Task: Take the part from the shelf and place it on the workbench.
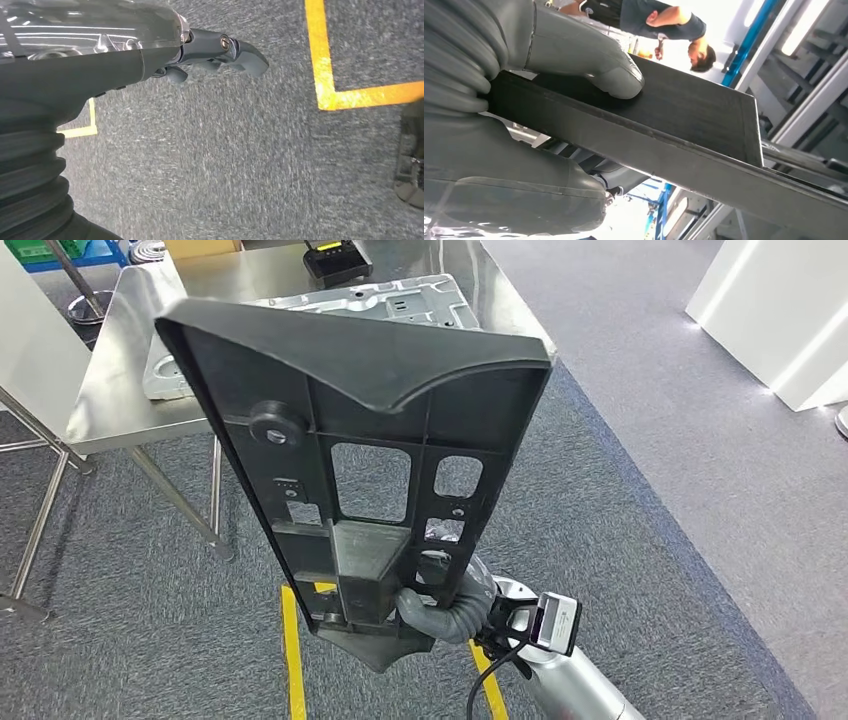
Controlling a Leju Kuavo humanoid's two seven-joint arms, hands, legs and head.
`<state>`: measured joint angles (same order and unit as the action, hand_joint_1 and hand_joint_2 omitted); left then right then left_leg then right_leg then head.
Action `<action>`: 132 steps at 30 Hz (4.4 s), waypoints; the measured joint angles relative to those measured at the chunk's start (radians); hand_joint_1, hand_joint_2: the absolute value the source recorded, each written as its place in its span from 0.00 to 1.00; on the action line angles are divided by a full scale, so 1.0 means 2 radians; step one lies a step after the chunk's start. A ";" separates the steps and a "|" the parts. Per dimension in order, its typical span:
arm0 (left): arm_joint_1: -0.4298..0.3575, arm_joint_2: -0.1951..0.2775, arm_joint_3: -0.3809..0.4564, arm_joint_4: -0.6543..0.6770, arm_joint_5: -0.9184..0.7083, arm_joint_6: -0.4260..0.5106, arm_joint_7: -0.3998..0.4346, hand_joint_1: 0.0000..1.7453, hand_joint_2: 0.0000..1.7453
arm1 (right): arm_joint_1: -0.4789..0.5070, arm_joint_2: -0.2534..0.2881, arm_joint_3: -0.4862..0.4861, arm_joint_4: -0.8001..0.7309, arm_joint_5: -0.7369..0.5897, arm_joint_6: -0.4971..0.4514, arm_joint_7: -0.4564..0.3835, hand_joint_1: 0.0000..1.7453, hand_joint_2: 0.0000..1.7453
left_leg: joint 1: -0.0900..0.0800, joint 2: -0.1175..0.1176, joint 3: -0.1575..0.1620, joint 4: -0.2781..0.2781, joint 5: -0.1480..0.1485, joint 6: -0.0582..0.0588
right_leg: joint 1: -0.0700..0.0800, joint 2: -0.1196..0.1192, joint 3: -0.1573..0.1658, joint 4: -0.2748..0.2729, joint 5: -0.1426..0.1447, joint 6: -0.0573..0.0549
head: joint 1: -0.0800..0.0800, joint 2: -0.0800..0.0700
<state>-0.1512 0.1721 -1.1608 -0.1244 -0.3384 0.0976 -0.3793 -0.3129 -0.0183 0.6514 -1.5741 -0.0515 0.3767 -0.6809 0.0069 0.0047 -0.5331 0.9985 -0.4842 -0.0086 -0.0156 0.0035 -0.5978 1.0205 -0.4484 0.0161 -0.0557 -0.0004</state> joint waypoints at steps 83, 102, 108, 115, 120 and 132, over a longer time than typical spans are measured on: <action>-0.006 -0.003 -0.001 0.000 0.000 0.001 0.006 0.00 1.00 | 0.016 0.008 -0.021 -0.006 0.004 0.004 0.000 1.00 1.00 | 0.000 -0.005 -0.017 -0.004 0.024 0.016 | 0.004 -0.001 -0.015 0.103 -0.080 0.005 | 0.000 0.000; 0.003 0.000 0.000 0.000 0.000 -0.002 -0.001 0.00 1.00 | 0.013 0.010 -0.020 -0.002 -0.002 0.007 0.000 1.00 1.00 | 0.004 -0.005 -0.075 0.114 -0.012 -0.014 | 0.003 -0.001 0.034 -0.014 -0.014 -0.019 | 0.000 0.000; 0.005 0.001 0.000 0.000 0.000 -0.002 -0.003 0.00 1.00 | 0.013 0.010 -0.020 -0.003 -0.002 0.007 0.000 1.00 1.00 | 0.001 -0.003 -0.036 0.007 0.034 0.000 | 0.006 -0.001 0.048 -0.014 -0.033 -0.004 | 0.000 0.000; 0.006 0.000 0.000 0.000 0.000 -0.001 -0.003 0.00 1.00 | 0.016 0.009 -0.020 -0.004 -0.002 0.006 0.000 1.00 1.00 | -0.001 -0.005 -0.018 0.002 0.019 0.017 | 0.004 -0.001 -0.044 0.140 -0.084 0.005 | 0.000 0.000; 0.006 -0.002 0.000 0.000 0.000 -0.002 -0.005 0.00 1.00 | 0.017 0.008 -0.020 -0.004 -0.001 0.000 0.000 1.00 1.00 | -0.005 -0.007 0.006 0.002 -0.001 0.014 | 0.010 -0.001 -0.017 0.023 0.012 -0.011 | 0.000 0.000; 0.005 0.001 0.000 0.000 0.000 -0.008 -0.008 0.00 1.00 | 0.014 0.003 -0.035 -0.003 0.017 -0.039 0.001 1.00 1.00 | 0.007 -0.005 -0.075 0.124 -0.022 -0.015 | 0.004 -0.001 0.031 -0.014 -0.012 -0.021 | 0.000 0.000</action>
<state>-0.1420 0.1734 -1.1612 -0.1247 -0.3388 0.0824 -0.3957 -0.2845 -0.0129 0.5816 -1.5795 -0.0180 0.2984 -0.6795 0.0208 -0.0050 -0.6824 1.2457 -0.5278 -0.0390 -0.0086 0.0024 -0.5348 0.9917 -0.4729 -0.0257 -0.0553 -0.0004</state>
